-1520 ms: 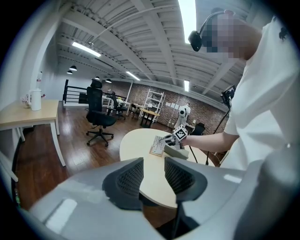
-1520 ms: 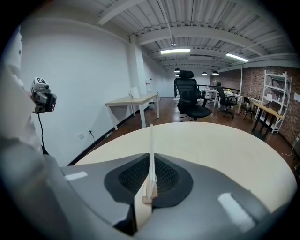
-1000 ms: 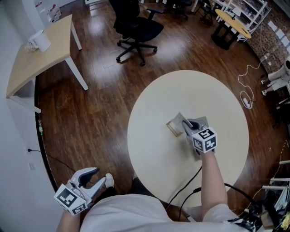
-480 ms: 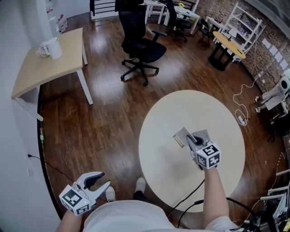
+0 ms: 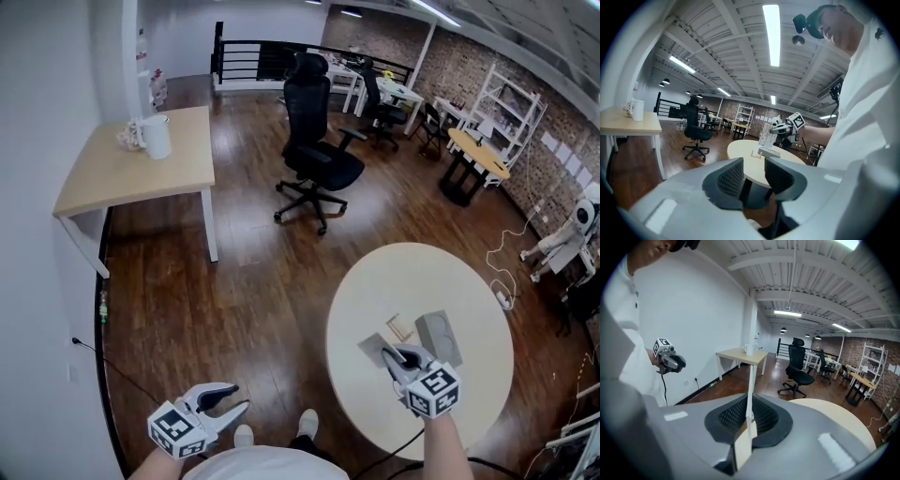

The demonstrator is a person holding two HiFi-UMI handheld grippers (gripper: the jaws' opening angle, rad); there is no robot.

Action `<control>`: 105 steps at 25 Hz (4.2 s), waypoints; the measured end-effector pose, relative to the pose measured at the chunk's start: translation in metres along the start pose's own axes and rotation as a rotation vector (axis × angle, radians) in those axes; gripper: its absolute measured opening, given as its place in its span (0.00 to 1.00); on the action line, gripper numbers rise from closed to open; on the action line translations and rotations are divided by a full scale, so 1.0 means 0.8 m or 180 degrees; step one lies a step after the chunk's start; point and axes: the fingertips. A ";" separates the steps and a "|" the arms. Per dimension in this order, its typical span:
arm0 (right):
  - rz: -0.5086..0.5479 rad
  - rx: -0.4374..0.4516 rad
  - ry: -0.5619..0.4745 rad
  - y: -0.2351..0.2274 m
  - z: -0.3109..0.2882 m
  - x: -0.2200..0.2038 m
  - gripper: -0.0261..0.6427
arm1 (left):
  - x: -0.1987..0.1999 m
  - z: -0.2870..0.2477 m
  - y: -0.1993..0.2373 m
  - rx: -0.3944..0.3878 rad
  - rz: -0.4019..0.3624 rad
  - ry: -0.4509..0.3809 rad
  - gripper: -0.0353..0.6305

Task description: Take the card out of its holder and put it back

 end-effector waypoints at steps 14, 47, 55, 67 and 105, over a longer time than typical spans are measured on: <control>-0.0097 0.0284 -0.0104 0.146 0.046 0.042 0.07 | -0.021 0.061 0.002 -0.0077 -0.0055 -0.0124 0.26; -0.0537 -0.0292 0.0186 -0.287 -0.058 -0.146 0.07 | 0.072 -0.192 -0.027 -0.0185 -0.0023 0.0028 0.26; -0.0513 -0.0022 0.0240 -0.307 -0.111 -0.183 0.07 | 0.064 -0.220 -0.028 -0.0019 0.0087 0.0194 0.27; -0.0460 0.0170 0.0202 -0.310 -0.133 -0.205 0.07 | 0.061 -0.237 -0.027 0.0073 0.0207 0.0227 0.27; -0.0392 0.0145 0.0212 -0.304 -0.128 -0.210 0.07 | 0.059 -0.238 -0.032 0.0076 0.0203 0.0244 0.26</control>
Point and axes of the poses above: the fingertips, and each gripper's own axes: z backward along the fingers, y to its left, x out of its top, and after that the axes turned 9 degrees about -x, right-handed
